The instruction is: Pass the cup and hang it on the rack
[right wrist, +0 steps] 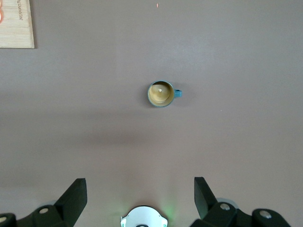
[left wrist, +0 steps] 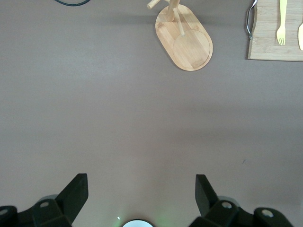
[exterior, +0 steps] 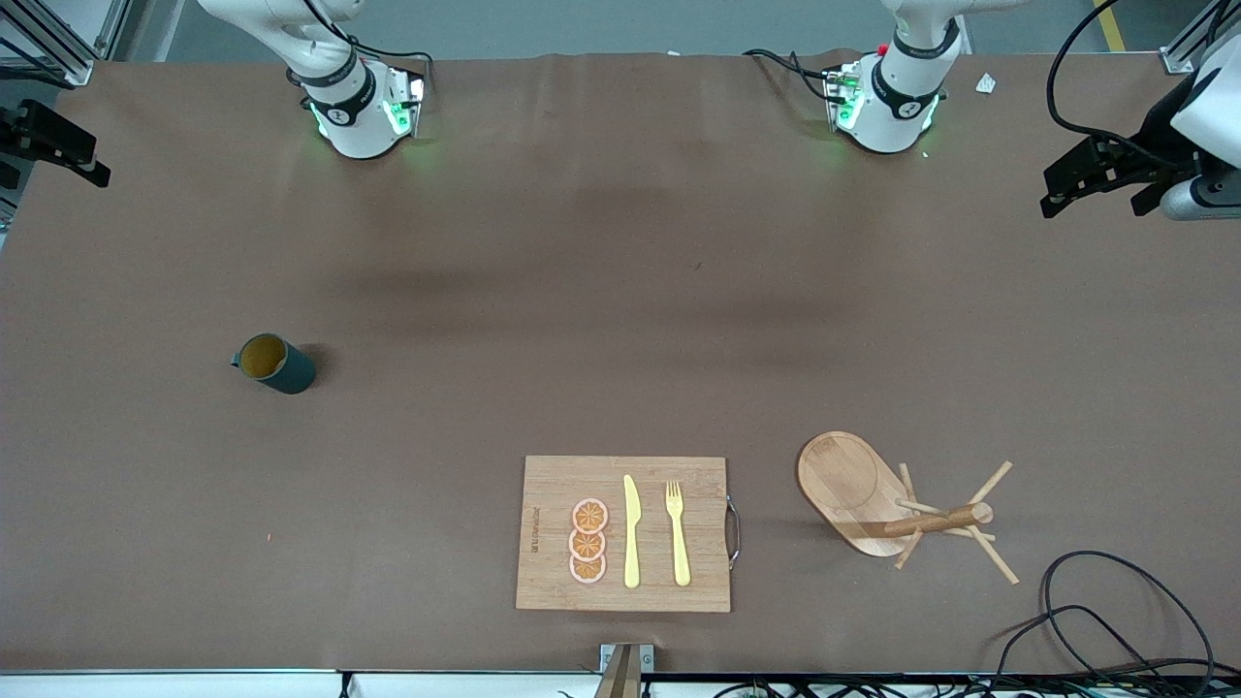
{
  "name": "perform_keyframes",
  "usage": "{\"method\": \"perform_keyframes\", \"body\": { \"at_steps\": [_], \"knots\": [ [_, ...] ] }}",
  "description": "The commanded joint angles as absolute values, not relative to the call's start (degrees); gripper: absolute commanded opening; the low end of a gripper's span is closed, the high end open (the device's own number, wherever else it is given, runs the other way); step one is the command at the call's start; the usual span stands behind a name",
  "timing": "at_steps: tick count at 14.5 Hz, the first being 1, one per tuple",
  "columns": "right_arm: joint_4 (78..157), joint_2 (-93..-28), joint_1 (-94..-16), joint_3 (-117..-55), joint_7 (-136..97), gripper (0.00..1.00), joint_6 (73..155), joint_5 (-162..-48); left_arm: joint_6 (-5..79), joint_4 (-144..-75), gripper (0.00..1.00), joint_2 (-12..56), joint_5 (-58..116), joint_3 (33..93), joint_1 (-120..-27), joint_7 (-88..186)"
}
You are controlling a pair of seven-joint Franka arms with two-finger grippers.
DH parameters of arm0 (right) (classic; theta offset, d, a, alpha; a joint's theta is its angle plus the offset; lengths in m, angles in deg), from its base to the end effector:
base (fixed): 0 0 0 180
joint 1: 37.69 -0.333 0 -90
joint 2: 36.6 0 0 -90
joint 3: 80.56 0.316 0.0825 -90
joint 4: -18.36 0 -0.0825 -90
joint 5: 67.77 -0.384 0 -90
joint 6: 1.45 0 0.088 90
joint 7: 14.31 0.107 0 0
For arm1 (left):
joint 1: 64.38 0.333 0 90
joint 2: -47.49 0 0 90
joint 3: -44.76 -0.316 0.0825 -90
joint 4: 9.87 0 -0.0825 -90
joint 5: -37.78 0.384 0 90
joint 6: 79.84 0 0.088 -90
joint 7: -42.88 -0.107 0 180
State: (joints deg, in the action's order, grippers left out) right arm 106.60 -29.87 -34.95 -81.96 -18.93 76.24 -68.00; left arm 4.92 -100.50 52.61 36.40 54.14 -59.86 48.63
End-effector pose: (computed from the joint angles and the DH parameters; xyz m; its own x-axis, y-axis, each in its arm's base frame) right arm 0.4919 -0.0360 0.6821 0.9978 0.0097 -0.0659 0.0090 -0.9999 -0.0122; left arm 0.5148 -0.0510 0.6586 0.9998 0.0142 -0.0152 0.0143 -0.9999 0.0080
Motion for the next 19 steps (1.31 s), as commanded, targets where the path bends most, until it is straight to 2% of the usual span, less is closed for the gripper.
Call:
{"method": "perform_keyframes", "body": {
  "at_steps": [1,9,14,19],
  "knots": [
    [106.1,-30.0,-33.0,-79.9,-19.1,1.00,75.5,-68.8,5.2,-100.4,1.00,52.8,36.2,54.2,-59.6,49.0],
    [106.2,-30.0,-34.1,-80.4,-18.2,1.00,73.8,-69.0,5.3,-98.8,1.00,50.9,38.3,54.2,-59.5,49.0],
    [106.4,-30.0,-34.6,-83.5,-18.5,1.00,74.4,-70.9,5.2,-99.4,1.00,50.9,38.2,54.2,-59.7,49.2],
    [106.4,-30.1,-35.3,-83.7,-19.0,1.00,74.8,-70.4,5.9,-100.5,1.00,50.7,38.2,54.3,-59.6,49.0]
  ]
}}
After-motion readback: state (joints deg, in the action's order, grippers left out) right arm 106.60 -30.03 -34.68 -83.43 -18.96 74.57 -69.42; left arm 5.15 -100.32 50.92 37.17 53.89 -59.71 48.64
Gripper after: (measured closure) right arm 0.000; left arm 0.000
